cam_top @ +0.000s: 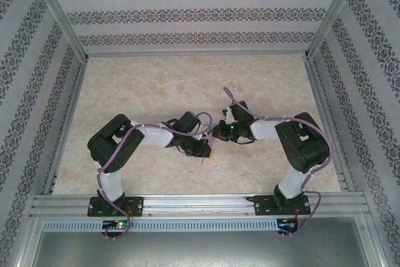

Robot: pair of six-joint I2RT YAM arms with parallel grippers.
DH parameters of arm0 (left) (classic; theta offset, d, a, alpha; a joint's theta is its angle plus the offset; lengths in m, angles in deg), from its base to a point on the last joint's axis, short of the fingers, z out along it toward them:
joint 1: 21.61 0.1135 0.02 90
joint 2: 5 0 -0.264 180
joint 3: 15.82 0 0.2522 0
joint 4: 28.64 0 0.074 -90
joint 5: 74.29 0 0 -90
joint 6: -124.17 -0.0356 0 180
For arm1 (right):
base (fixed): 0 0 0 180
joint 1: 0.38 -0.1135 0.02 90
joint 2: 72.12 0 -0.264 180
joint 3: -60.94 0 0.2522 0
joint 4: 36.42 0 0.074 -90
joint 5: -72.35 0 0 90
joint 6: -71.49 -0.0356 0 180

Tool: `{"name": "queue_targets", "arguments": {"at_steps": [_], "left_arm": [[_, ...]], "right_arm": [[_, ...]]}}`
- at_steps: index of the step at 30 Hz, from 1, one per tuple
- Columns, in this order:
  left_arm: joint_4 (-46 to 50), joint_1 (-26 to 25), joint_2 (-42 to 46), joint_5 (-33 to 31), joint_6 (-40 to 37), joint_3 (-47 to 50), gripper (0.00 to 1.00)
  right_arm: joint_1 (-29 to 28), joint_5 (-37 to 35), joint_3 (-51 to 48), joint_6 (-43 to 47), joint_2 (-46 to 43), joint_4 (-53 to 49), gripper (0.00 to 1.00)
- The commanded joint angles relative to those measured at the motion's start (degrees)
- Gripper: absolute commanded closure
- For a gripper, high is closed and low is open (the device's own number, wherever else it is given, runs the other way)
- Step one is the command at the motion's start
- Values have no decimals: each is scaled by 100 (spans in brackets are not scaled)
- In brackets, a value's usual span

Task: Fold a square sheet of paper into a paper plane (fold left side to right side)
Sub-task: Fold the wing for the fifth time at the center of the table.

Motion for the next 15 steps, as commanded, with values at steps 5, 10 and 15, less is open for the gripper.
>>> {"name": "queue_targets", "arguments": {"at_steps": [5,10,15], "left_arm": [[809,-49,288,120,-556,280,100],[719,-84,348,150,-544,467,100],[594,-120,439,103,-484,670,100]], "right_arm": [[136,-624,-94,251,276,-885,100],[154,-641,-92,278,266,-917,100],[164,-615,-76,304,293,-916,100]]}}
